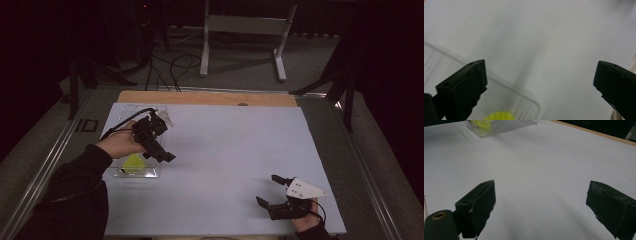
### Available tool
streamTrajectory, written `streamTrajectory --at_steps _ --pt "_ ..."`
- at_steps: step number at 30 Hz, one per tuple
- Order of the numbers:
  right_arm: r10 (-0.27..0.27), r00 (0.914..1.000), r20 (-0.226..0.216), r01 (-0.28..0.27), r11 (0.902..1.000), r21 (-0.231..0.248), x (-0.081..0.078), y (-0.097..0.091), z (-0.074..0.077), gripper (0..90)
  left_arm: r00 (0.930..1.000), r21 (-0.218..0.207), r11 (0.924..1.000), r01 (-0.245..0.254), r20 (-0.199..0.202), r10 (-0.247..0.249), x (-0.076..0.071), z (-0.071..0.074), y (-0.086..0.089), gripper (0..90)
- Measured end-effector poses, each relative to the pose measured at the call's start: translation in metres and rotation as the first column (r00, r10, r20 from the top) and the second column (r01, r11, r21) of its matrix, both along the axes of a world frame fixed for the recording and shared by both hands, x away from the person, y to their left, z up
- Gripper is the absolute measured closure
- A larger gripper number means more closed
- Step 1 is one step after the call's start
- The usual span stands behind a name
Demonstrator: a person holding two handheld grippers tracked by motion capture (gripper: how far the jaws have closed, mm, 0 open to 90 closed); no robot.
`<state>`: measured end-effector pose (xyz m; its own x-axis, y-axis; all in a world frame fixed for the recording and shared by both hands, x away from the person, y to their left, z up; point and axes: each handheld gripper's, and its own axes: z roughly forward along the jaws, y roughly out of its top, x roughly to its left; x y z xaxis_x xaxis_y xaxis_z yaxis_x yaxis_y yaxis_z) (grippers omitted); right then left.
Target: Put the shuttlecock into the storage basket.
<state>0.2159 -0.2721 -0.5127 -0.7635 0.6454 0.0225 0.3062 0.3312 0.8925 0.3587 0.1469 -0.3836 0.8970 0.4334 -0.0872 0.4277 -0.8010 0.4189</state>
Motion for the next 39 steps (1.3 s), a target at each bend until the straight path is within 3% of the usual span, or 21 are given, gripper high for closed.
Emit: streamTrajectory --at_steps 15,29,35,39 --pt "0.002 1.0 -0.004 -0.002 1.0 -0.002 0.0 0.0 0.0 9.0 0.9939 -0.062 0.9919 0.11 0.007 -0.11 -0.013 -0.015 -0.037 0.0" --pt "0.005 1.0 -0.003 -0.005 1.0 -0.006 0.0 0.001 0.0 9.1 0.988 -0.128 0.98 0.152 -0.006 -0.154 -0.026 -0.035 -0.056 0.0" --pt "0.007 1.0 -0.007 -0.007 1.0 -0.004 0.0 0.001 -0.001 9.0 0.9866 -0.134 0.9777 0.161 -0.005 -0.163 -0.032 -0.045 -0.061 0.0" --pt "0.007 1.0 -0.005 -0.007 1.0 -0.004 0.0 0.001 0.0 9.0 0.9869 -0.147 0.9759 0.161 0.015 -0.161 -0.039 -0.051 -0.062 0.0"
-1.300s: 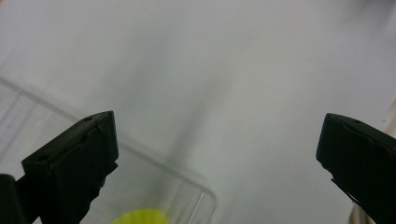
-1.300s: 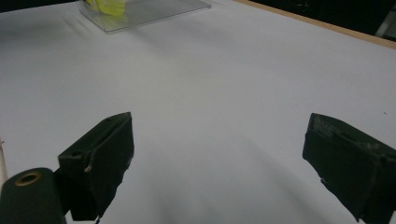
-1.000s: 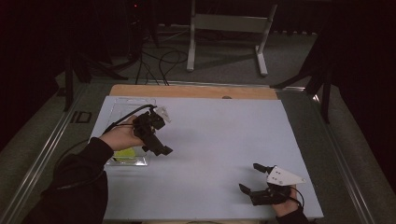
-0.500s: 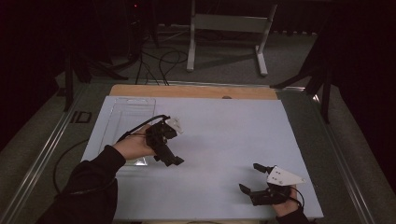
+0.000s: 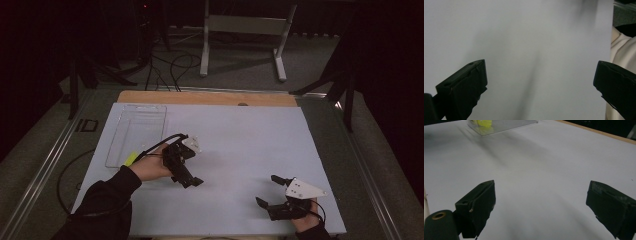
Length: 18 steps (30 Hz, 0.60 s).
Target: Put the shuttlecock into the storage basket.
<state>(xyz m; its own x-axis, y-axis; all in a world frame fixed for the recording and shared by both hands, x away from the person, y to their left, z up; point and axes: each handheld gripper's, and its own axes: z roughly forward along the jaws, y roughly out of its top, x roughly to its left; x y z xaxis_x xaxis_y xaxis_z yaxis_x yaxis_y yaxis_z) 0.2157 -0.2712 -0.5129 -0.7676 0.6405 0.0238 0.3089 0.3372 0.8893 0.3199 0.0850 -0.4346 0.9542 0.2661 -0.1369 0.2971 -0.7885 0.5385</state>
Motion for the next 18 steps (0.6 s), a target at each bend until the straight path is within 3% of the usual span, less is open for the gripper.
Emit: streamTrajectory --at_steps 9,14,18 --pt "0.003 1.0 0.002 -0.003 1.0 0.001 0.0 0.0 0.0 9.0 0.9998 -0.034 0.9994 0.009 0.02 -0.008 -0.018 -0.016 0.005 0.0" --pt "0.004 1.0 -0.002 -0.004 1.0 0.002 0.0 0.001 -0.001 9.0 0.9991 -0.024 0.9994 0.023 0.037 -0.022 -0.027 -0.023 0.01 0.0" --pt "0.005 1.0 -0.003 -0.005 1.0 0.002 0.0 0.001 -0.001 9.1 0.9996 -0.004 0.9998 0.022 0.019 -0.022 -0.036 -0.027 0.012 0.0"
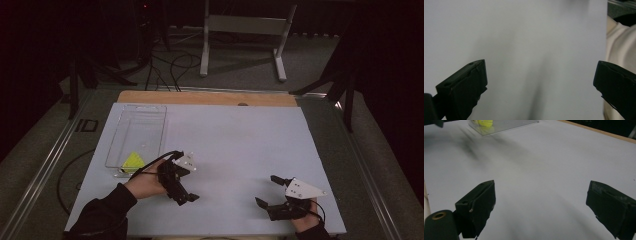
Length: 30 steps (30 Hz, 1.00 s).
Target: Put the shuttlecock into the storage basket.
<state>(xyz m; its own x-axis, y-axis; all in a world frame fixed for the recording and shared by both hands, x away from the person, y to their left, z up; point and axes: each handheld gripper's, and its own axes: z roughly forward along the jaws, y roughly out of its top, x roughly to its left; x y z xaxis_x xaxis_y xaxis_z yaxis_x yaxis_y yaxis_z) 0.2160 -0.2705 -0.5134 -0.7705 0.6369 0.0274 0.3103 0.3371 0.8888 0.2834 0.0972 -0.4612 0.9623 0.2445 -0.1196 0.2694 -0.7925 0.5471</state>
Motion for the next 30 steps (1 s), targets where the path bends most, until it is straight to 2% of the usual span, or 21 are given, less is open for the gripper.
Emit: streamTrajectory --at_steps 1,5,8,13,21,30 --pt "0.0 1.0 -0.003 0.0 1.0 0.001 0.0 0.0 0.0 9.0 0.9999 -0.004 1.0 0.002 0.016 -0.002 -0.003 -0.001 0.001 0.0" --pt "0.003 1.0 0.004 -0.003 1.0 0.001 0.0 0.0 0.0 9.0 0.9999 -0.034 0.9994 0.008 -0.015 -0.008 -0.013 -0.006 0.006 0.0" --pt "0.003 1.0 0.004 -0.003 1.0 0.002 0.0 0.0 0.0 9.0 0.9999 -0.032 0.9995 0.005 -0.01 -0.005 -0.019 -0.012 0.01 0.0" --pt "0.002 1.0 0.002 -0.002 1.0 -0.001 0.0 0.0 0.0 9.1 0.9999 -0.033 0.9994 -0.013 0.001 0.013 -0.025 -0.019 0.019 0.0" --pt "0.007 0.9999 -0.008 -0.007 1.0 -0.006 0.0 0.001 -0.001 9.0 0.9992 -0.086 0.9954 -0.04 -0.01 0.04 -0.034 -0.028 0.041 0.0" --pt "0.008 0.9999 -0.011 -0.008 0.9999 -0.008 0.0 0.002 -0.002 9.0 0.9983 -0.119 0.9912 -0.058 -0.006 0.058 -0.045 -0.038 0.062 0.0"
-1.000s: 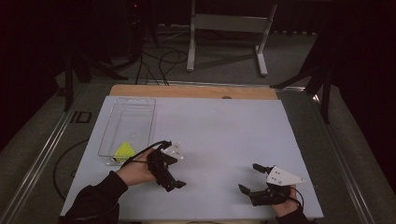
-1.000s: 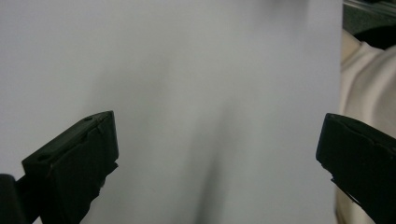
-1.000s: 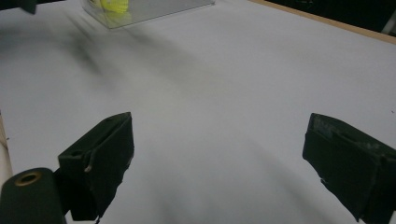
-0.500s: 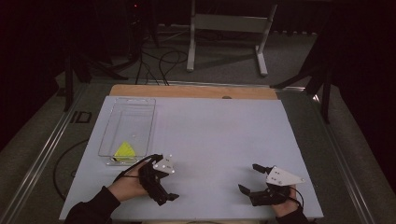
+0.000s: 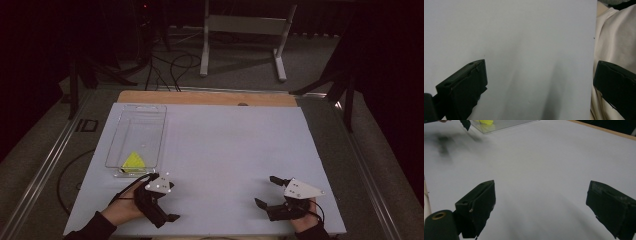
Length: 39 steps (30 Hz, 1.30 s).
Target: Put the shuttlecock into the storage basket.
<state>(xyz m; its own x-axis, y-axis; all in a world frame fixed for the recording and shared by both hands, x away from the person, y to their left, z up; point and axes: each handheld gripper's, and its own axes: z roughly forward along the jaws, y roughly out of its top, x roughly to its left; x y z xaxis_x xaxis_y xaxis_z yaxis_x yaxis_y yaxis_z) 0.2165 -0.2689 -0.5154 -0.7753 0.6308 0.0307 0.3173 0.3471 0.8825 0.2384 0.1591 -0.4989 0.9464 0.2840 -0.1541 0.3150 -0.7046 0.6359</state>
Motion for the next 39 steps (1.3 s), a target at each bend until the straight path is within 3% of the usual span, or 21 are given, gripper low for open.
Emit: streamTrajectory --at_steps 4,7,13,17,32,33,39 --pt "0.001 1.0 -0.003 -0.001 1.0 -0.003 0.0 0.001 0.0 9.0 0.9998 -0.014 0.9997 -0.02 0.007 0.02 -0.003 -0.002 0.009 0.0" --pt "0.001 1.0 -0.005 -0.001 1.0 -0.004 0.0 0.001 -0.001 9.0 0.9996 0.024 0.9995 -0.02 0.022 0.02 -0.007 -0.006 0.013 0.0" --pt "0.0 1.0 -0.008 0.0 1.0 -0.005 0.0 0.001 -0.001 9.0 0.9992 0.019 0.999 -0.041 0.0 0.041 -0.008 -0.011 0.025 0.0" --pt "0.001 1.0 -0.008 -0.002 1.0 -0.008 0.0 0.001 -0.001 9.1 0.9985 -0.022 0.9983 -0.054 -0.006 0.054 -0.008 -0.013 0.032 0.1" --pt "0.003 1.0 -0.009 -0.003 1.0 -0.009 0.0 0.0 -0.001 9.0 0.9946 -0.054 0.9933 -0.102 0.009 0.103 -0.005 -0.021 0.043 0.1" --pt "0.005 1.0 -0.006 -0.005 0.9999 -0.009 0.0 0.0 -0.002 9.0 0.9938 -0.059 0.9926 -0.106 0.026 0.108 -0.005 -0.02 0.042 0.1" --pt "0.006 0.9999 -0.011 -0.006 1.0 -0.006 0.001 0.001 -0.002 9.1 0.9919 -0.098 0.9875 -0.123 0.017 0.126 -0.003 -0.02 0.045 0.1"
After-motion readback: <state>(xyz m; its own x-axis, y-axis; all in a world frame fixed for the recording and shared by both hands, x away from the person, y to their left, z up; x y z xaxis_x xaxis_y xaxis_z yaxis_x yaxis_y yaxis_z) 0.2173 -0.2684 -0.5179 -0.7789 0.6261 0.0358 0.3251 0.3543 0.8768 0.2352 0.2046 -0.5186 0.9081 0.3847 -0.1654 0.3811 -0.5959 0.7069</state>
